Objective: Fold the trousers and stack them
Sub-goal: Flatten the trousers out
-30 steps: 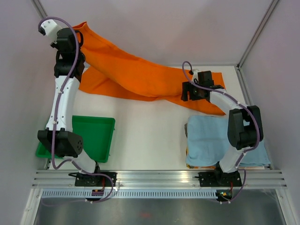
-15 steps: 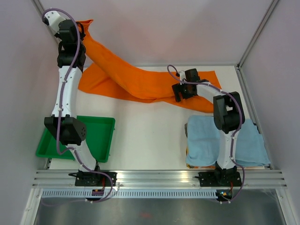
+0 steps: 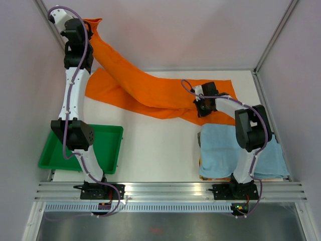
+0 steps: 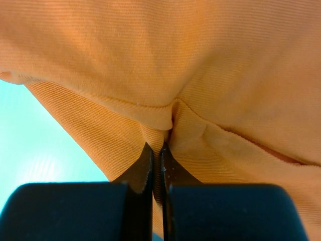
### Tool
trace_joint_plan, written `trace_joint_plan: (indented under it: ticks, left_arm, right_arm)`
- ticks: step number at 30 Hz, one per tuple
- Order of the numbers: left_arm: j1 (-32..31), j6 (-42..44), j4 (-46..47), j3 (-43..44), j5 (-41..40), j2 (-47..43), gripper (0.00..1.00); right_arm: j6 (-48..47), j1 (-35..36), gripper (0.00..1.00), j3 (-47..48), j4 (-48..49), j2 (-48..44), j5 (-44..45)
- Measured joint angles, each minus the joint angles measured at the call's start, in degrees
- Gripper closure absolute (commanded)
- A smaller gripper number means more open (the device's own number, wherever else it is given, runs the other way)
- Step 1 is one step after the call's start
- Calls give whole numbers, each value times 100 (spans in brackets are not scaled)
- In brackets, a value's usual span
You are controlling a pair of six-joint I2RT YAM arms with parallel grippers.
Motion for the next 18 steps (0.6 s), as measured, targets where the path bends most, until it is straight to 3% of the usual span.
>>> trace_joint_plan:
  ticks: [7, 10, 11, 14, 18]
  left_arm:
    - [0, 326, 103, 4, -11, -133, 98]
    - [0, 479, 190, 7, -9, -269, 98]
    - [0, 520, 256, 7, -7, -317, 98]
    - [0, 586, 505, -55, 55, -442, 98]
    - [0, 588, 737, -319, 369, -535, 98]
  right_arm:
    - [-35, -476, 99, -835, -892, -1550, -852]
    - [-13, -981, 70, -929, -918, -2485, -1113]
    - [-15, -1084, 53, -927, -914, -2732, -1117]
    - [20, -1117, 25, -737, -966, -2935, -1161]
    - [70, -1067, 7, 0, -1314, -2194, -1453]
